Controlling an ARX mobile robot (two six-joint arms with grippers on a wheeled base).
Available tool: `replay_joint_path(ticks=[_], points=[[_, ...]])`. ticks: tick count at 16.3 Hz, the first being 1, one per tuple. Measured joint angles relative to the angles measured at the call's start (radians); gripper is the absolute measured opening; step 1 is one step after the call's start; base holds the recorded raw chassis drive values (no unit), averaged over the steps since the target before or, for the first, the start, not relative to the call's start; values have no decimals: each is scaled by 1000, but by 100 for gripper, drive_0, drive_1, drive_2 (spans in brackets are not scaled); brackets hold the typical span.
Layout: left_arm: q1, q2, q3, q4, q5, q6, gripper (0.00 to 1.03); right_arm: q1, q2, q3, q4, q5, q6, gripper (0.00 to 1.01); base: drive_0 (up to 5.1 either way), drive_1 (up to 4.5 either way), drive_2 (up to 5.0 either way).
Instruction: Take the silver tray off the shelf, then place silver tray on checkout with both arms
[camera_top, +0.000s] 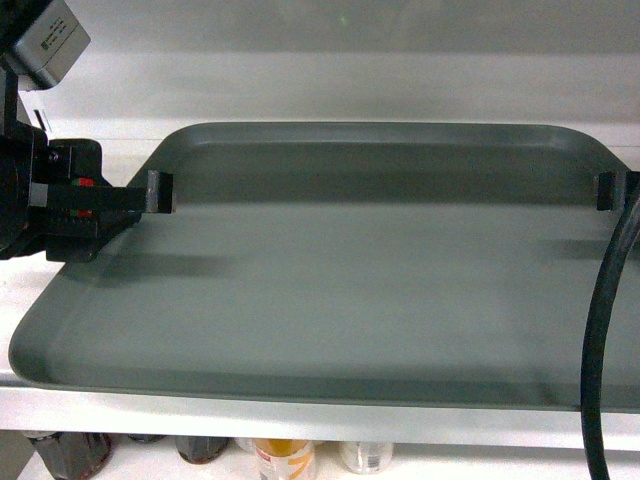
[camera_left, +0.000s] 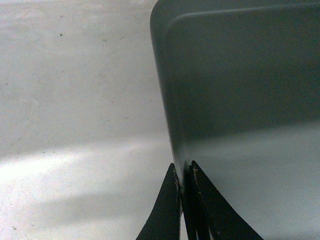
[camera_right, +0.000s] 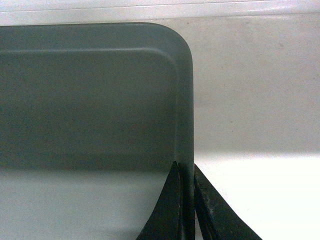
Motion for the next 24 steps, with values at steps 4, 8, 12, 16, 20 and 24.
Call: replay_joint_path(ticks=[4, 8, 12, 16, 20, 24], points=[[0, 0, 0, 0, 0, 0, 3, 0, 0, 0, 0, 0, 0, 3, 0, 0, 0], [0, 0, 0, 0, 0, 0, 3, 0, 0, 0, 0, 0, 0, 3, 0, 0, 0], [0, 0, 0, 0, 0, 1, 3, 0, 0, 0, 0, 0, 0, 3, 0, 0, 0], [0, 0, 0, 0, 0, 2, 3, 0, 0, 0, 0, 0, 0, 3, 1, -84, 87], [0, 4, 0, 1, 0, 2, 3, 0, 0, 1, 1, 0, 0, 3, 5, -344, 355], [-2, 5, 1, 0, -1, 2, 3, 0, -2, 2, -1, -2, 0, 3, 24, -385, 433]])
